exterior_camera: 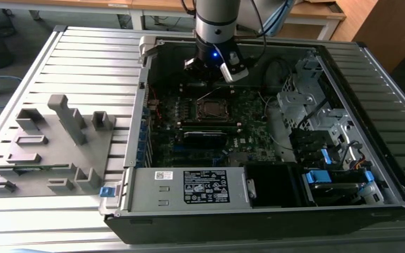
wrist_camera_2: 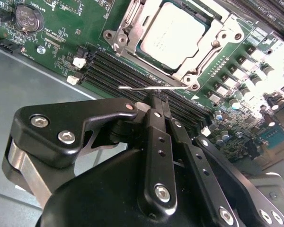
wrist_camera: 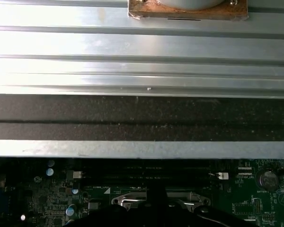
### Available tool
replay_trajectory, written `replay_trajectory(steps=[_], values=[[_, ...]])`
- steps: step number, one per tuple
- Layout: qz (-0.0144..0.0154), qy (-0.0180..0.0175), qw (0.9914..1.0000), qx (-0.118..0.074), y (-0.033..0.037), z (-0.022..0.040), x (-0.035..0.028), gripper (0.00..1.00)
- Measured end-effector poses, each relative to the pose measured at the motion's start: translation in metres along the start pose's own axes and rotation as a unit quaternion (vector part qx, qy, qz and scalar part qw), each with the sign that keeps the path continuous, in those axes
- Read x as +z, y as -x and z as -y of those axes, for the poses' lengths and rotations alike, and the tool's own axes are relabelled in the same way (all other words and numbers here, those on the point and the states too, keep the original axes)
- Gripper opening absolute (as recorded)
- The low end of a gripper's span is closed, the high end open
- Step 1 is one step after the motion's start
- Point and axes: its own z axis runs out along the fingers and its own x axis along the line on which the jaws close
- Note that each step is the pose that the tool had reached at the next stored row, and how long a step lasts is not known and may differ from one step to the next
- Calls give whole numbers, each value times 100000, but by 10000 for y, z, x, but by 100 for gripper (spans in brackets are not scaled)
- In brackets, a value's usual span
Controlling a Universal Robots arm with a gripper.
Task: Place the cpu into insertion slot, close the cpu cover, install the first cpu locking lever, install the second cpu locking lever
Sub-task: 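Install the first cpu locking lever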
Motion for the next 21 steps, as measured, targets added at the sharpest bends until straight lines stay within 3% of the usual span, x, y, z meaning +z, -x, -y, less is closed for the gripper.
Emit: replay_trajectory(steps=[21], values=[[-5, -193, 100000, -6, 25, -17, 51, 10]])
